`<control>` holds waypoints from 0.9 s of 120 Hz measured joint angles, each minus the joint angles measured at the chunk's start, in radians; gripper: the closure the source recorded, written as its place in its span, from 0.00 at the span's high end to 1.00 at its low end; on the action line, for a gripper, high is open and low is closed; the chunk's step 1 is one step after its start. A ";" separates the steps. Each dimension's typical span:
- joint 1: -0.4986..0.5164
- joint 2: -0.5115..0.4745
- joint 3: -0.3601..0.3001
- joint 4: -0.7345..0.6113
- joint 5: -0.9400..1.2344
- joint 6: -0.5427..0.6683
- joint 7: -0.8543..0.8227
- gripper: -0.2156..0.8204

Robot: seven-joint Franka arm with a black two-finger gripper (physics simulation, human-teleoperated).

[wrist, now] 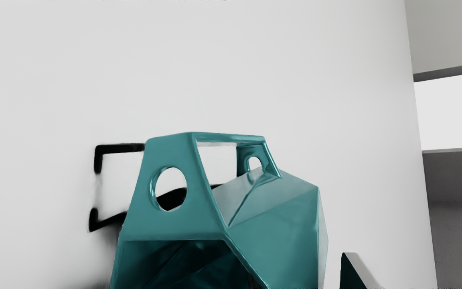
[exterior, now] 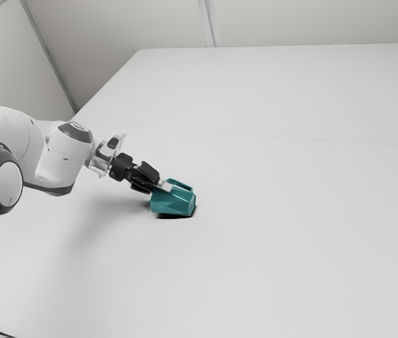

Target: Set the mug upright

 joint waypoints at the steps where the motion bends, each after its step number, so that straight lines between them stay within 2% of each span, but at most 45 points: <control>1: 0.000 0.000 0.000 0.000 0.000 0.000 0.001 0.26; 24: -0.004 -0.008 -0.001 0.007 -0.003 -0.007 0.024 0.11; 45: -0.006 -0.028 -0.001 0.007 -0.019 -0.023 0.048 0.07; 64: -0.008 -0.085 0.001 0.005 -0.003 -0.030 0.057 0.05; 79: -0.024 -0.154 0.000 0.039 0.149 -0.013 0.021 0.05; 98: -0.052 -0.206 -0.004 0.119 0.454 0.019 -0.075 0.04; 108: -0.058 -0.230 -0.042 0.129 0.618 0.054 -0.137 0.04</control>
